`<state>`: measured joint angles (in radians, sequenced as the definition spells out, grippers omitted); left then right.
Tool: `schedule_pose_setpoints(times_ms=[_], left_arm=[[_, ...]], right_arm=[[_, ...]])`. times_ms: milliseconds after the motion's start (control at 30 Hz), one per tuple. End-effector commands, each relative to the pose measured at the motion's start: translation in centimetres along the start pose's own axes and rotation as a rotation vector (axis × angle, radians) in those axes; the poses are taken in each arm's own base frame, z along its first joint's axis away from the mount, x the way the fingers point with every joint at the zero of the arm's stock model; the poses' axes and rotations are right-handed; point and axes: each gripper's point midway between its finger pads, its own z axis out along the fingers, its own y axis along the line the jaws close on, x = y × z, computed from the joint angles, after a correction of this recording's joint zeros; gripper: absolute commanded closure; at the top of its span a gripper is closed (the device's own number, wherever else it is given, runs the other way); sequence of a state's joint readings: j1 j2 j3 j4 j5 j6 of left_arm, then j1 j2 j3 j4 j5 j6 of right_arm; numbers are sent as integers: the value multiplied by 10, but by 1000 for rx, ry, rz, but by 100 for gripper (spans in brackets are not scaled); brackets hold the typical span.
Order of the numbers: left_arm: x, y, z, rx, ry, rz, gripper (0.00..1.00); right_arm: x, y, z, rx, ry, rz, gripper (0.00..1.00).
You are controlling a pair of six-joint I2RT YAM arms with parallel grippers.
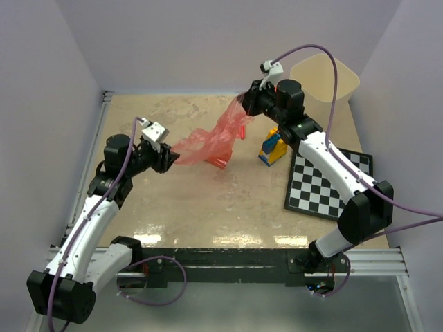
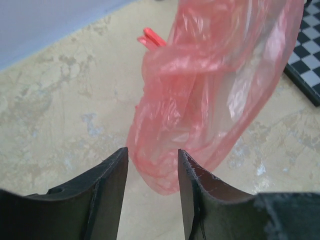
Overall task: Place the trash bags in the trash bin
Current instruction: Unfold the trash bag at the center of the board.
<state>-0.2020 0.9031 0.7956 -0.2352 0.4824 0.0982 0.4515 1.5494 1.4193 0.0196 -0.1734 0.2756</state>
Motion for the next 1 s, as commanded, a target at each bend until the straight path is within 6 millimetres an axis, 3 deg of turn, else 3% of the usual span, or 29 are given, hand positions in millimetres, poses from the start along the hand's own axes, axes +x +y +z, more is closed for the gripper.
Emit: schedule_pose_setpoints(times_ms=[0, 167, 333, 367, 433, 567, 700, 867, 933, 967], left_arm=[[-75, 12, -4, -55, -196, 72, 50], [-80, 14, 8, -27, -196, 74, 37], [-69, -13, 19, 126, -154, 90, 28], [-66, -19, 21, 148, -145, 84, 20], [-61, -27, 24, 149, -130, 81, 18], [-52, -27, 34, 137, -121, 77, 18], [-35, 3, 54, -4, -53, 65, 18], [-18, 8, 73, 13, 3, 69, 21], [-19, 7, 76, 23, 2, 71, 27], [-20, 8, 76, 23, 2, 77, 38]], right_arm=[[-36, 24, -12, -84, -96, -52, 100], [-42, 30, -18, -108, -111, -59, 100], [-49, 33, -23, -108, -130, -46, 100], [-49, 33, -23, -109, -132, -46, 100], [-52, 34, -24, -112, -137, -46, 100], [-52, 35, -25, -114, -137, -41, 100], [-51, 38, -28, -126, -134, -37, 100], [-53, 37, -30, -120, -139, -37, 100], [-50, 33, -29, -101, -136, -44, 100], [-47, 29, -29, -87, -129, -55, 100]])
